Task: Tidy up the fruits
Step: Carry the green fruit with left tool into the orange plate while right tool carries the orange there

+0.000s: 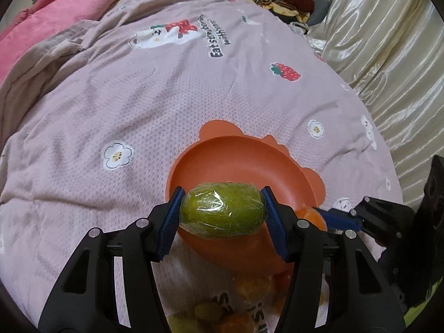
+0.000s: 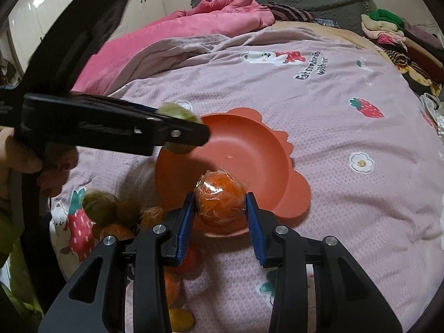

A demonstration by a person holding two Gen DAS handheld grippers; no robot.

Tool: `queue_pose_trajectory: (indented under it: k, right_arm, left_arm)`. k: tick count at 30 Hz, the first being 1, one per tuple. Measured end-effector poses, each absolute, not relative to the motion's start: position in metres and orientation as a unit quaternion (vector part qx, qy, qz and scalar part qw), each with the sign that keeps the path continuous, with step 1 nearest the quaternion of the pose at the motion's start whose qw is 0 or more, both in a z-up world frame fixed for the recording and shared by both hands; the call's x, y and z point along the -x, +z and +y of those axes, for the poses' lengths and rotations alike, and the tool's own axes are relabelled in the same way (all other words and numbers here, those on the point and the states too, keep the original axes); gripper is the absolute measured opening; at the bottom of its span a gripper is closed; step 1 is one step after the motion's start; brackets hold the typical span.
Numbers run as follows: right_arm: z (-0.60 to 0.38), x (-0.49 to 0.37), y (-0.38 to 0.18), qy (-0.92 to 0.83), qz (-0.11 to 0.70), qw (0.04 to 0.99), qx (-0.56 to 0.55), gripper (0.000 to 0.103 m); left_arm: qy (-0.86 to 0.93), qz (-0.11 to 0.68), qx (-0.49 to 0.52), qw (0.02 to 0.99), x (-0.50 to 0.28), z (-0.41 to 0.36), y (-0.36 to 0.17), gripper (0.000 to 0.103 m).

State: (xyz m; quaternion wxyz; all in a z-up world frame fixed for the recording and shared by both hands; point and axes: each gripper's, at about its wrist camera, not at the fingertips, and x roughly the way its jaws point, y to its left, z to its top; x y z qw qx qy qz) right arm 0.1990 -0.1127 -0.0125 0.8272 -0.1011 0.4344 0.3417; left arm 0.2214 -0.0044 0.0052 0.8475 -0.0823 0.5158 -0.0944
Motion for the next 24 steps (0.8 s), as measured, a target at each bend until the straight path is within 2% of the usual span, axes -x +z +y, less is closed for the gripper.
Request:
queue_pose_trajectory:
  k: [12,24]
  right_arm:
    - [-0.102,-0.202,-0.020,0.346,0.445,0.818,0.115,0.035]
    - [-0.097,-0.204,-0.026,0.344,0.451,0.815,0.119,0.037]
  left_arm:
    - [-0.101,0.545,0.087,0.827,-0.240,-0.004,-0.016,0.048]
    - [-0.103,0.540,0.093,0.830,-0.240,-0.002,-0.016,0.048]
